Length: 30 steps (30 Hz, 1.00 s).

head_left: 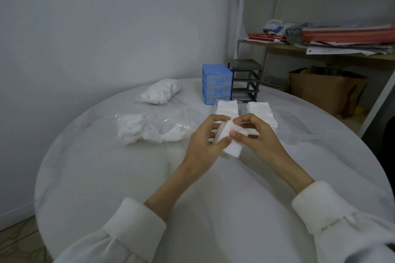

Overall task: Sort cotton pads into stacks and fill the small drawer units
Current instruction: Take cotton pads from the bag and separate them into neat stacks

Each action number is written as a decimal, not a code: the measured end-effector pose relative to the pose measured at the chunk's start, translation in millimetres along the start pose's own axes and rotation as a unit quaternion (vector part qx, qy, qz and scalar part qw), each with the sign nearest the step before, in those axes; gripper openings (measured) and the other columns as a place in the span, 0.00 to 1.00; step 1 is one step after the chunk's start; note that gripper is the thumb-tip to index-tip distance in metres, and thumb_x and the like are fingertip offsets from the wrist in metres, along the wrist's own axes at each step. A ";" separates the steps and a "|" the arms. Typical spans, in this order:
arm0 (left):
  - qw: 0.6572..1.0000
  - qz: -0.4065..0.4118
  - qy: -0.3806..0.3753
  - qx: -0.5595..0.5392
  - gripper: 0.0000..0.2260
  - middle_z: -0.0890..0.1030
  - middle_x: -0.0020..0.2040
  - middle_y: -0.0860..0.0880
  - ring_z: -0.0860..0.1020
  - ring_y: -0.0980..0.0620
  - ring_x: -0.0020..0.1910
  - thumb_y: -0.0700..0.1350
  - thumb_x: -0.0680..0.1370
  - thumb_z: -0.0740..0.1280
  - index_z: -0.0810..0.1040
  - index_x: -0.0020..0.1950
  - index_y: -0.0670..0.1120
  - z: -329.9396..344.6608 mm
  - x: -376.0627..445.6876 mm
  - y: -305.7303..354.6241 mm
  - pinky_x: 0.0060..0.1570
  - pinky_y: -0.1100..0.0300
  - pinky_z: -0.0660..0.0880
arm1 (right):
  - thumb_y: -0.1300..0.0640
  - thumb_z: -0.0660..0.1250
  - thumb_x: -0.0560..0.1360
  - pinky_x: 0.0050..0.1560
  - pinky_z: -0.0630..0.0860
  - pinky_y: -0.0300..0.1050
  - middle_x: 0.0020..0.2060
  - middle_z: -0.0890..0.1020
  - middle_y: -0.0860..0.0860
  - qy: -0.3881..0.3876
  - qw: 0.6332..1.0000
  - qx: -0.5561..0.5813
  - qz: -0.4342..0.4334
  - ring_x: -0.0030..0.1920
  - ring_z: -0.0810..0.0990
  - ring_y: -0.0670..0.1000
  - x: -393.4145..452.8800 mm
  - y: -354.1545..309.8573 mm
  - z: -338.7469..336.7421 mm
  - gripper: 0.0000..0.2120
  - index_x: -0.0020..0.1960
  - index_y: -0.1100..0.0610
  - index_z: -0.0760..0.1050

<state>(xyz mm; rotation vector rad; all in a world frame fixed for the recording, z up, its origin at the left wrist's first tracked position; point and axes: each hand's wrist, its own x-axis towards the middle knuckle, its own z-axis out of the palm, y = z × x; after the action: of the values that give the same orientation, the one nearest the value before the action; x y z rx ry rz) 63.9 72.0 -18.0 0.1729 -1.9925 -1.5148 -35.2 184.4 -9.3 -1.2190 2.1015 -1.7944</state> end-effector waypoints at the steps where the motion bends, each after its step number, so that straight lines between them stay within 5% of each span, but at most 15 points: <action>1: 1.000 -0.005 0.001 -0.012 0.15 0.79 0.53 0.48 0.79 0.51 0.47 0.38 0.75 0.69 0.74 0.59 0.50 0.0 -0.1 0.1 0.45 0.64 0.77 | 0.59 0.71 0.72 0.44 0.72 0.26 0.49 0.76 0.41 0.006 1.000 0.000 0.006 0.49 0.75 0.38 0.4 0.5 0.4 0.11 0.51 0.53 0.72; 7: 0.991 -0.052 0.013 -0.120 0.19 0.79 0.55 0.43 0.80 0.51 0.49 0.33 0.75 0.67 0.71 0.62 0.46 -0.2 2.4 3.3 0.44 0.64 0.78 | 0.55 0.68 0.73 0.39 0.79 0.34 0.51 0.78 0.48 -0.024 0.988 0.095 0.119 0.49 0.79 0.45 0.3 -2.3 1.7 0.23 0.65 0.52 0.66; 14: 0.996 -0.037 0.042 -0.064 0.15 0.80 0.54 0.45 0.79 0.50 0.52 0.35 0.76 0.67 0.72 0.60 0.47 -0.2 3.2 -1.7 0.50 0.62 0.77 | 0.57 0.70 0.72 0.42 0.80 0.37 0.52 0.82 0.53 -0.054 0.991 0.079 0.096 0.48 0.83 0.48 -1.7 -2.1 1.5 0.17 0.59 0.57 0.74; 19: 0.998 -0.030 0.051 -0.032 0.16 0.80 0.47 0.49 0.79 0.57 0.43 0.36 0.75 0.68 0.71 0.61 0.47 2.2 0.6 -3.1 0.41 0.69 0.74 | 0.55 0.70 0.72 0.46 0.78 0.41 0.48 0.81 0.55 -0.026 0.996 0.026 0.078 0.46 0.81 0.51 2.0 4.8 -2.9 0.12 0.54 0.57 0.75; 23: 0.999 -0.031 0.038 -0.010 0.17 0.79 0.47 0.53 0.79 0.64 0.40 0.36 0.76 0.68 0.69 0.62 0.48 10.7 1.3 -3.6 0.39 0.70 0.75 | 0.57 0.71 0.72 0.39 0.73 0.29 0.42 0.78 0.50 0.027 0.998 0.008 0.049 0.41 0.77 0.46 1.5 3.8 -6.6 0.14 0.54 0.56 0.71; 30: 0.990 0.059 0.010 0.124 0.17 0.76 0.59 0.53 0.75 0.56 0.55 0.38 0.78 0.64 0.70 0.66 0.49 46.8 23.4 11.6 0.56 0.64 0.73 | 0.60 0.68 0.75 0.41 0.72 0.25 0.44 0.76 0.42 0.112 0.993 -0.036 -0.008 0.44 0.75 0.41 4.2 6.8 -41.6 0.07 0.50 0.54 0.70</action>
<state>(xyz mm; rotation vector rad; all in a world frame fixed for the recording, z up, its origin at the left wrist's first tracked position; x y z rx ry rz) 22.8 103.9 -5.2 0.1698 -2.1319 -1.1850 -64.7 213.7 -1.6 -1.1002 2.2979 -1.9610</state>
